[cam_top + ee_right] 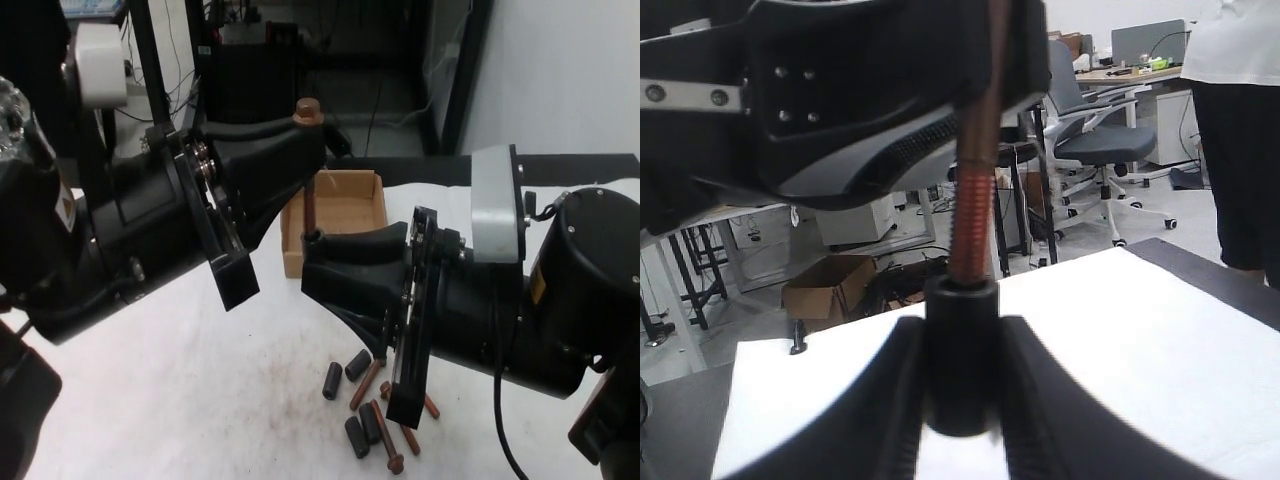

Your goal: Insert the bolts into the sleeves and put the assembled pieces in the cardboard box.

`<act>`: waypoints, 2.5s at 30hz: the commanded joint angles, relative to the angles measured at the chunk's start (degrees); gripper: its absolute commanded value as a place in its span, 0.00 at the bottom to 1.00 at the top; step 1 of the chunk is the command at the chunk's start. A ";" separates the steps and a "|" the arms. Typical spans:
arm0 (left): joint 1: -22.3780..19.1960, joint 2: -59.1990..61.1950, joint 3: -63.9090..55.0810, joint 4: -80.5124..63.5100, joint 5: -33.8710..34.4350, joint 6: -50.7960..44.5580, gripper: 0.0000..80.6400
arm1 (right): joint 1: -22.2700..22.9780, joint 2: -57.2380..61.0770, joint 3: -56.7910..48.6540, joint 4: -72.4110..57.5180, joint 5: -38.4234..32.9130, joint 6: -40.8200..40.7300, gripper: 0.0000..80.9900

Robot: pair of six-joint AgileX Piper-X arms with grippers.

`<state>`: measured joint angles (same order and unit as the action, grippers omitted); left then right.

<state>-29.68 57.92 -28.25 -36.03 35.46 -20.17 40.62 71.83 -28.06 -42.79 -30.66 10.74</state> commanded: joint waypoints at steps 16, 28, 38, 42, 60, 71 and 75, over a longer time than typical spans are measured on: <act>-0.06 -0.09 0.11 -0.61 0.20 0.98 0.00 | 0.08 -0.49 -1.20 -9.15 0.33 5.36 0.01; -0.06 -0.09 0.11 3.82 -0.68 4.77 0.44 | 0.08 -0.49 -1.20 -8.87 0.33 5.62 0.01; -0.06 -0.09 0.11 3.69 -0.15 1.70 0.73 | 0.08 -0.49 -1.20 -8.45 0.33 5.62 0.01; -0.06 -0.09 0.11 3.69 3.02 1.70 0.73 | 0.08 -0.49 -1.20 -7.53 0.33 5.51 0.01; 0.06 -3.24 -0.64 -12.14 -17.10 2.15 0.72 | -0.16 -0.49 -1.20 -4.61 0.33 4.65 0.01; 0.06 -8.25 -0.79 17.59 -28.30 11.16 0.10 | -4.19 -0.10 -8.41 17.22 10.36 3.51 0.01; 0.06 -8.22 -0.79 35.11 -28.30 11.16 0.00 | -7.07 4.21 -18.12 34.52 14.57 1.01 0.01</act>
<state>-29.72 50.17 -28.84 -5.40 7.82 -9.58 35.69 73.05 -39.17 -20.29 -20.00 13.36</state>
